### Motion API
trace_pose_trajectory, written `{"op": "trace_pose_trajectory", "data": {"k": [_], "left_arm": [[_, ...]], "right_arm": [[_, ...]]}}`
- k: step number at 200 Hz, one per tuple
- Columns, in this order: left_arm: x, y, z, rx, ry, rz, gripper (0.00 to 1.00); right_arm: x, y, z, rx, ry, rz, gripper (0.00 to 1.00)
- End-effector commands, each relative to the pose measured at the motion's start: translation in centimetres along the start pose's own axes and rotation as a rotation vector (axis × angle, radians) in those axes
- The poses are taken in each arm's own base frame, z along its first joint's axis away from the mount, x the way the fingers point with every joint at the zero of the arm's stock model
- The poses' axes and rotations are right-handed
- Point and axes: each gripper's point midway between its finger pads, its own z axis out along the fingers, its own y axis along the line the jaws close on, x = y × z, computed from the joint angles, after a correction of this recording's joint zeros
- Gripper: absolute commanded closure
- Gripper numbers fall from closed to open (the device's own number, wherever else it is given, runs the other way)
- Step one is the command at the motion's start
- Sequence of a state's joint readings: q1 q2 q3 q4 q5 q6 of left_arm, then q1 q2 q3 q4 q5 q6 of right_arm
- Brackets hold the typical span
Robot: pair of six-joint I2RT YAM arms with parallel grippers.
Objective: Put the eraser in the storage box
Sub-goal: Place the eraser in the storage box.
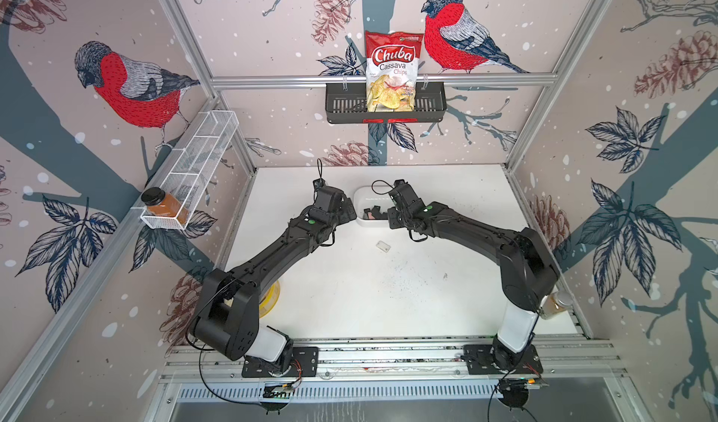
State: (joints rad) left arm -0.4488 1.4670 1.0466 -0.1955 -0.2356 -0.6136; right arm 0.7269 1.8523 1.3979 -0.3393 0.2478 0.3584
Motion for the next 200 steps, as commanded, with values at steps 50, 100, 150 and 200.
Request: {"op": "trace_pose_trajectory", "data": {"k": [50, 100, 150, 200], "left_arm": [[-0.2, -0.4, 0.2, 0.013, 0.003, -0.006, 0.04], [-0.2, -0.4, 0.2, 0.014, 0.003, -0.006, 0.04], [-0.1, -0.4, 0.3, 0.009, 0.008, -0.002, 0.04], [0.0, -0.4, 0.4, 0.01, 0.012, -0.003, 0.03]], "right_arm": [[-1.3, -0.9, 3.0, 0.003, 0.048, 0.016, 0.78], [-0.7, -1.6, 4.2, 0.013, 0.074, 0.029, 0.75], [-0.9, -1.8, 4.3, 0.014, 0.072, 0.031, 0.73], [-0.8, -2.0, 4.3, 0.014, 0.077, 0.033, 0.66]]}}
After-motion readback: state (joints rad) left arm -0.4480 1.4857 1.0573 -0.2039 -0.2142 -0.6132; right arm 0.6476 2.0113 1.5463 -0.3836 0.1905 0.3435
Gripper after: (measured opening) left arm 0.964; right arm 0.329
